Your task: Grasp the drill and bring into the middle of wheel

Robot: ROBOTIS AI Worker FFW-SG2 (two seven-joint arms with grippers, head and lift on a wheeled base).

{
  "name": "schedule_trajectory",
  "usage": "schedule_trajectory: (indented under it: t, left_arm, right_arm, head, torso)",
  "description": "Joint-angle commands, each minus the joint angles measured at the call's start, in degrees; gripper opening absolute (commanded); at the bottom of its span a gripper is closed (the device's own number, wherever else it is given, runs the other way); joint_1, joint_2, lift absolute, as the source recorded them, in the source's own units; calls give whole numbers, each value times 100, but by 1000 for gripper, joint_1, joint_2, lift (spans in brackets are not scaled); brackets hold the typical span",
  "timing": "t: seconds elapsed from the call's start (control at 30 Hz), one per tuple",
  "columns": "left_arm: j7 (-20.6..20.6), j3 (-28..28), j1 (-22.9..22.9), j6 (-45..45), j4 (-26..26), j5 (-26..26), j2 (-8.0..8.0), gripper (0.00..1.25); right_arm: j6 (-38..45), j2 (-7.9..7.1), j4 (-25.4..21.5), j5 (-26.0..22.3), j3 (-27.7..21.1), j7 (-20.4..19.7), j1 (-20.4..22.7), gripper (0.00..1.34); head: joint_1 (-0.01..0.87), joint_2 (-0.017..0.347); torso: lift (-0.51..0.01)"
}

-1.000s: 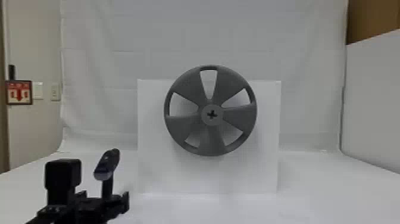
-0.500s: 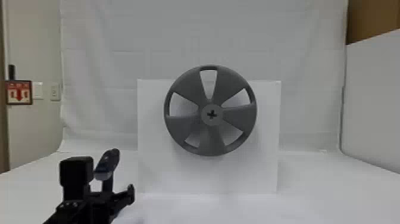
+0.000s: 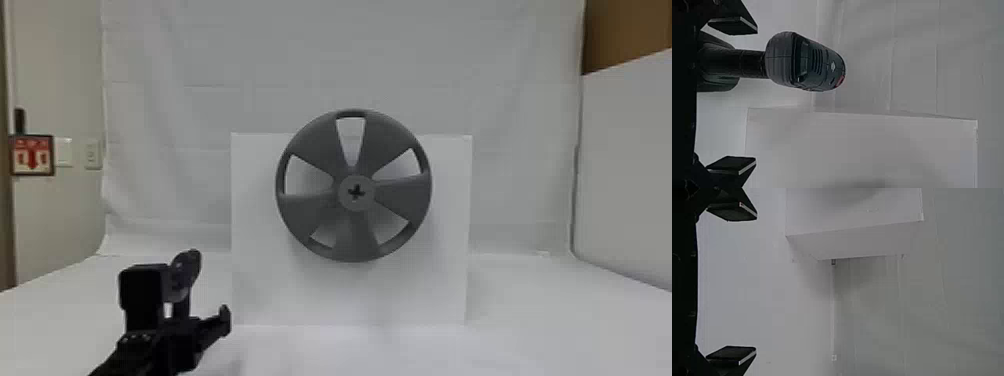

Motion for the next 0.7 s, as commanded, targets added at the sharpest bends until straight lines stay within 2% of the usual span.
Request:
schedule_trajectory:
  t: [0.0,0.67]
  left_arm:
    - [42,-14,-93,-145,228,-28,-23,1134]
    - [218,-101,-400,-628,967,-186,-49,1128]
  right_arm:
    - [0,-29,-8,-58,0,0,-7,1235]
    - [0,-56,-8,-110,-17,0,11,1235]
  head:
    - [54,31]
    - [54,31]
  torso:
    - [-403]
    - [-403]
